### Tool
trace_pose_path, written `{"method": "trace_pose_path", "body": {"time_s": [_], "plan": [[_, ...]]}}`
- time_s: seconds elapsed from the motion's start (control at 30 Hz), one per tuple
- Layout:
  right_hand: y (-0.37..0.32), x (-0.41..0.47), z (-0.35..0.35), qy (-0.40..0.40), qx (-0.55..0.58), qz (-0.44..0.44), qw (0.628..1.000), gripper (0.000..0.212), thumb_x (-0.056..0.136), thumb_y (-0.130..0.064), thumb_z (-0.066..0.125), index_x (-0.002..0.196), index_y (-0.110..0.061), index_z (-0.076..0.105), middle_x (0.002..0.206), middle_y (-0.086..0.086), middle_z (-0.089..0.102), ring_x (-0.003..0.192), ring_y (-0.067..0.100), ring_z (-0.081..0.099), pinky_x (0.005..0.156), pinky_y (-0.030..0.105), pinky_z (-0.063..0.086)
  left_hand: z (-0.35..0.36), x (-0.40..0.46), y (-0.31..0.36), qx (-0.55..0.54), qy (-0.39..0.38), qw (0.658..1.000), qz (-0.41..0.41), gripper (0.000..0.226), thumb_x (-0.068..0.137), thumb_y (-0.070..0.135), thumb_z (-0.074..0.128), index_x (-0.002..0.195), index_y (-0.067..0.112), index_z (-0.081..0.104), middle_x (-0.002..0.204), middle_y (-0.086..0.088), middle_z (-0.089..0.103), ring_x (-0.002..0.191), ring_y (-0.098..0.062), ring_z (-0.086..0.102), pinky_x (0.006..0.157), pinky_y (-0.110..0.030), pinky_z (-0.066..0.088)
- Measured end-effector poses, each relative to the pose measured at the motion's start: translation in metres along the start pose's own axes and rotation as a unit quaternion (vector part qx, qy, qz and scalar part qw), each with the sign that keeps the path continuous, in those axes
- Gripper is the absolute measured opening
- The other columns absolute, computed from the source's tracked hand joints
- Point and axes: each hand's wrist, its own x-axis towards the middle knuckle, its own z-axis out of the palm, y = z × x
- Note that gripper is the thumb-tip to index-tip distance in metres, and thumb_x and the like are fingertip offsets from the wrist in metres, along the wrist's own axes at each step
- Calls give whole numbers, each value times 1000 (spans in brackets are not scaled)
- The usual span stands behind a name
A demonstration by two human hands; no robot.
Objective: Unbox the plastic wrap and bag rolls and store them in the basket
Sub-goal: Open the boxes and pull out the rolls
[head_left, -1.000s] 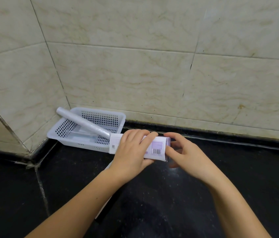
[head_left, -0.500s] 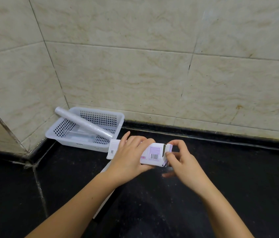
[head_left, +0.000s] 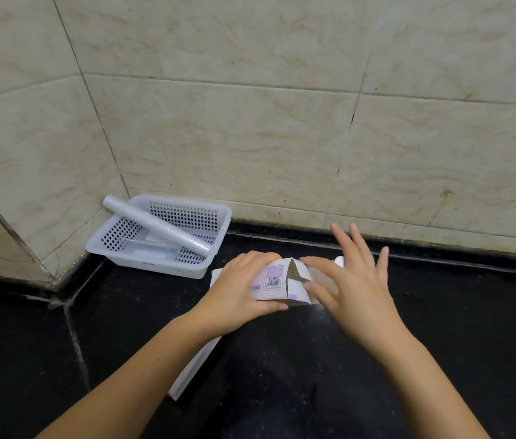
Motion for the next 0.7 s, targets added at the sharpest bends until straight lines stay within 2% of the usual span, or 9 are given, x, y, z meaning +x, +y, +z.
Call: {"method": "trace_pose_path", "body": {"time_s": [0.07,0.13,0.2,0.27,0.3,0.37,0.47,0.57,0.7], "plan": [[-1,5,-6,9,83,39,996,22,91,-35,51,109,-39,64,154,-6,25,146,12,4,112,47,-13,-1,1,3,-5,1,1000,12,56,69,40,77,117,36,48,104,26,46,100,2,43,96,-30,37],[0,10,-14,-6,183,96,978,17,91,-35,52,94,-34,68,137,-13,47,133,10,35,115,49,14,-2,2,6,10,-2,1000,29,54,71,40,75,117,33,48,107,23,47,105,4,41,108,-34,29],[0,15,-26,-68,305,153,938,16,88,-39,55,83,-31,68,103,-14,66,95,5,59,80,26,49,-3,3,7,40,0,998,49,52,73,40,73,118,31,48,112,18,48,110,4,40,117,-37,14],[-2,19,-32,-96,356,185,911,19,86,-42,58,78,-27,67,80,-10,68,71,4,58,55,13,43,-4,2,7,63,4,996,70,51,74,41,69,119,31,48,113,19,45,112,6,37,118,-35,6],[-1,19,-31,-80,329,199,920,17,85,-41,59,80,-27,66,81,-10,67,75,6,59,61,13,45,-4,3,7,72,7,994,79,51,74,40,68,120,32,47,113,19,43,112,7,36,118,-35,5],[-2,14,-24,31,156,202,967,17,83,-38,62,92,-24,61,93,-8,57,94,12,55,94,32,44,-4,4,5,78,22,993,82,52,74,41,69,120,32,46,114,19,43,113,4,37,118,-39,8],[-19,2,-22,171,55,80,981,13,83,-32,63,83,-20,57,85,-9,47,86,16,50,98,43,34,-4,7,4,64,65,994,54,54,72,38,72,119,32,46,111,20,45,113,-2,42,117,-42,12],[-29,-9,-20,147,-5,-17,989,8,80,-27,65,85,-22,68,106,0,63,106,23,56,111,56,21,0,9,2,56,81,994,49,53,71,36,74,116,31,47,109,18,49,108,-6,45,112,-39,21],[-29,-14,-26,76,-49,-40,995,20,71,-8,71,86,-21,68,138,14,51,137,32,34,108,66,4,0,10,-1,24,115,993,16,53,67,42,74,112,34,47,105,13,52,102,-13,47,97,-32,34]]}}
